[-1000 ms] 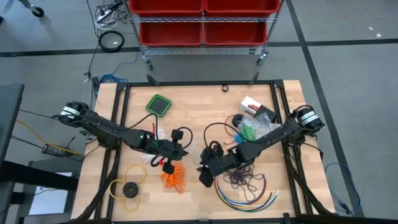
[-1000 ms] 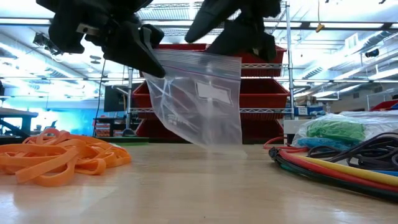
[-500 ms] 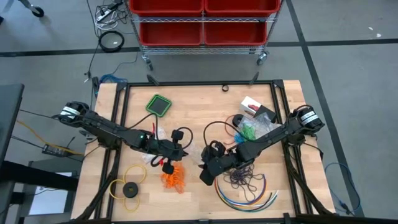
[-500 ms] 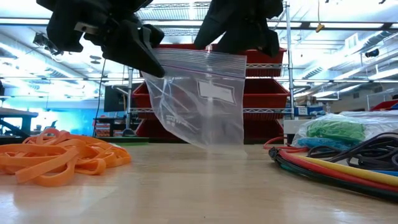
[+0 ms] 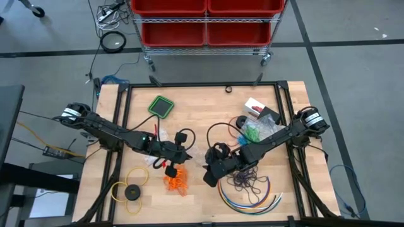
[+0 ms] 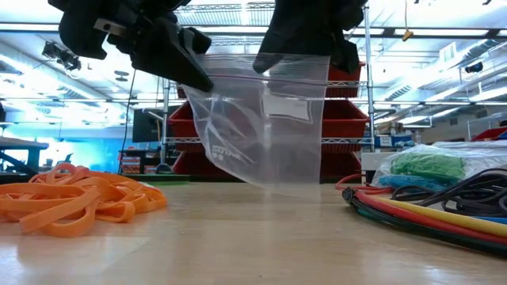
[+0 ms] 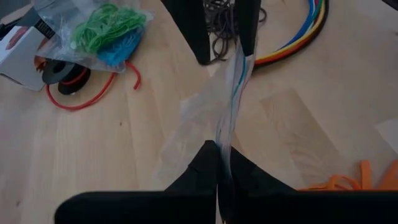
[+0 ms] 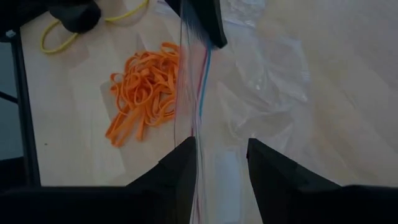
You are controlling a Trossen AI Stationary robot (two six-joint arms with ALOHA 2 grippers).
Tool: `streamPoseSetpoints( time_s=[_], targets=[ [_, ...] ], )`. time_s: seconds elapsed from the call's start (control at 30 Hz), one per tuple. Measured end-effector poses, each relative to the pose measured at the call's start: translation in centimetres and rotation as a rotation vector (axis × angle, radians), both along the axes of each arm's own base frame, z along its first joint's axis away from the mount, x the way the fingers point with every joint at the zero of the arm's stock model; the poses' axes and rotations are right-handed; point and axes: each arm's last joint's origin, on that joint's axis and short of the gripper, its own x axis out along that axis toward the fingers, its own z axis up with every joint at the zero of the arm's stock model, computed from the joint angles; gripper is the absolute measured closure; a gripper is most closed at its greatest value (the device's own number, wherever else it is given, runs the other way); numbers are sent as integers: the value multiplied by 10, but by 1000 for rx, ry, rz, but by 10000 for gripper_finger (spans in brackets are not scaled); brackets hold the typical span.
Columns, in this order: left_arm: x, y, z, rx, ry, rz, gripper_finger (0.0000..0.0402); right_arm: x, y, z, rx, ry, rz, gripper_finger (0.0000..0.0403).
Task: Sort rubber bands
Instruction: Open the transparent zip bag
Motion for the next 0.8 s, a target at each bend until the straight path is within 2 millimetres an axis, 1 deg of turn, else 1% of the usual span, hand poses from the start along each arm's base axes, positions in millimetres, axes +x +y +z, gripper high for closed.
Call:
streamPoseSetpoints(
  time_s=[0.27,0.43,0.6,0.8],
  targets=[
    [2,-1,3,-34,-29,-5,392,0,-1,0,-26,1,4,271],
    [4,-4,6,-92,-57,-46,392,-2,-1,-2,-38,24,6,276],
    [4,-4,6,-117,-57,-60,392,-4,-1,-3,-53,49,8,291],
    [4,-4,6,-128,-56,-45,392,-7,4,-4,-62,53,21,324]
  ],
)
